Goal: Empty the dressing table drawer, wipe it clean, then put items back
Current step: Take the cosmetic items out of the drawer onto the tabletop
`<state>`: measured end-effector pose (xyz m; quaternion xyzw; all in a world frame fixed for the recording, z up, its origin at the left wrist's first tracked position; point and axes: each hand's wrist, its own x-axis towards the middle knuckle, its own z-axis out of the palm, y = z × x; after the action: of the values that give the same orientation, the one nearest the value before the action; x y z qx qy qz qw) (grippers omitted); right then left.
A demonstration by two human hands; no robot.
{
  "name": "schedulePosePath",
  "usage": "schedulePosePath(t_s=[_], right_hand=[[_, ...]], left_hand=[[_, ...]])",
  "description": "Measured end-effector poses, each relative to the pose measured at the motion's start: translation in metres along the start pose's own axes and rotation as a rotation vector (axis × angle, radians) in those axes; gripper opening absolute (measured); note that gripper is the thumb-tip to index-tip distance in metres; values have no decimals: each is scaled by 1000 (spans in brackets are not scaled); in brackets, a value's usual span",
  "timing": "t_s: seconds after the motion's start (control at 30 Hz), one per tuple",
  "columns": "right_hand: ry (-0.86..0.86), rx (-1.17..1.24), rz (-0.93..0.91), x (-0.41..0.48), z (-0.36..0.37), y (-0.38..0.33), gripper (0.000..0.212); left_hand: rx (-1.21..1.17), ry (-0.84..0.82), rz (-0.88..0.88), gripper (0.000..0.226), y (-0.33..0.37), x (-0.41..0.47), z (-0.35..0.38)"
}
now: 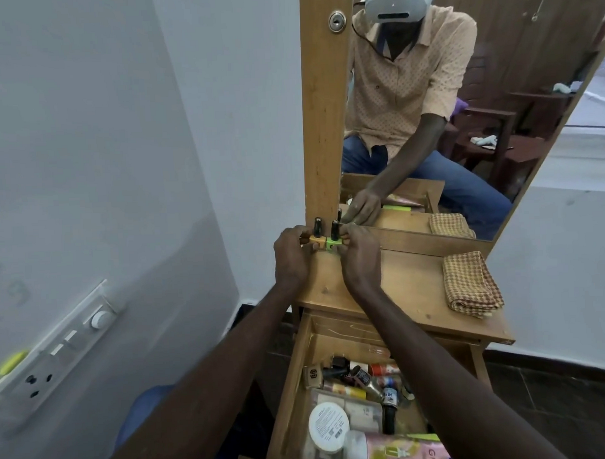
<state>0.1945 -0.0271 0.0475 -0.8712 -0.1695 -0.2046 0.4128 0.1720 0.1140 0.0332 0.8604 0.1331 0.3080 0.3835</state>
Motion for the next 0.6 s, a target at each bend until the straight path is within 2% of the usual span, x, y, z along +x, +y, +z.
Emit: schedulePosePath(t_s=[0.43, 0.6], right_hand=[[-11, -9, 79, -1, -1, 0, 32], [-13, -8, 43, -10, -13, -1, 41]], left_hand=[[-52, 3, -73, 25, 4, 3, 6], [-63, -9, -89, 31, 6, 1, -5]])
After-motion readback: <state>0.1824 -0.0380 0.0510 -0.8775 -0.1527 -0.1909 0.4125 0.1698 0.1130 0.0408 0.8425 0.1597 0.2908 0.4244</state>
